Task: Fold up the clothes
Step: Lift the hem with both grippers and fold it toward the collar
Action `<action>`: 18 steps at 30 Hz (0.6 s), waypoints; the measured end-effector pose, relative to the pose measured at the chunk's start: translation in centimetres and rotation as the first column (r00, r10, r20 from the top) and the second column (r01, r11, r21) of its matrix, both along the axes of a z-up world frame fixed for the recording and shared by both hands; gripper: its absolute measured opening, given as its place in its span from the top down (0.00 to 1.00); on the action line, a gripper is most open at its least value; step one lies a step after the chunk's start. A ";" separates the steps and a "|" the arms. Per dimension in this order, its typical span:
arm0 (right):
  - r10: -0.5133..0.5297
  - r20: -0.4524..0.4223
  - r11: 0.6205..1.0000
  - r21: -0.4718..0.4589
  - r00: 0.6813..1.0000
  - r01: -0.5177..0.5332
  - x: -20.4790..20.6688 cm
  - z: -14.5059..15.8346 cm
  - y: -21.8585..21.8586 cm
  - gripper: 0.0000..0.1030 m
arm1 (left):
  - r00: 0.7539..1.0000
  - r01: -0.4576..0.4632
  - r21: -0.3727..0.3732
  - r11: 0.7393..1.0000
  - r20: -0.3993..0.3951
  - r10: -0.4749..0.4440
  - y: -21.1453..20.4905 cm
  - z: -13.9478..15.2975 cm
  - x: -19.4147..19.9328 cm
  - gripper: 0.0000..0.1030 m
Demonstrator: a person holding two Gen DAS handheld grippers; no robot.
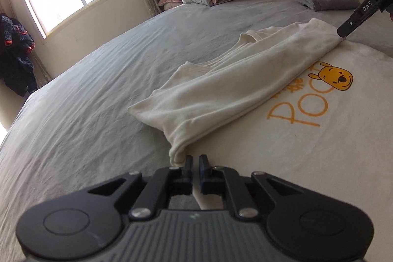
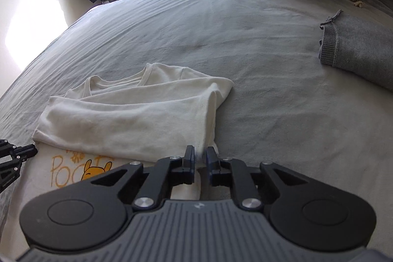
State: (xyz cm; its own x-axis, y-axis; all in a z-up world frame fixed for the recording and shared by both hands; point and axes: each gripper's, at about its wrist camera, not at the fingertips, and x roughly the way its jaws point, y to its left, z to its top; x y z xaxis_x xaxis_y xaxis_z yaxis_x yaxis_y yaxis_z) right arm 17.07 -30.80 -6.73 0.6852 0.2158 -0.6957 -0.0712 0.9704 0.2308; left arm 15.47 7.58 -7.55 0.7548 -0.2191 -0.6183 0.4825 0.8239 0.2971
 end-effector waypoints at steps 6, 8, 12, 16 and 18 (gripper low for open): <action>0.001 0.115 1.000 -0.004 0.993 -0.001 0.8 1.3 -0.2 0.44 | 0.989 -0.139 -0.283 0.949 -0.079 0.121 2.8 1.4 3.1 0.56; 0.001 0.138 1.000 -0.025 0.990 0.002 1.8 1.4 0.1 0.44 | 0.982 -0.187 -0.350 0.918 -0.105 0.159 3.4 1.5 4.4 0.55; 0.032 0.173 0.998 -0.060 0.984 -0.022 3.6 1.2 0.7 0.46 | 0.959 -0.282 -0.428 0.859 -0.135 0.248 4.0 1.3 7.1 0.55; 0.169 0.195 0.984 -0.085 0.966 -0.155 4.9 0.9 2.4 0.47 | 0.936 -0.351 -0.519 0.779 -0.176 0.305 5.0 0.8 9.0 0.57; 0.233 0.189 0.970 -0.109 0.954 -0.216 5.4 0.7 3.3 0.47 | 0.928 -0.370 -0.546 0.752 -0.194 0.317 5.2 0.3 9.5 0.58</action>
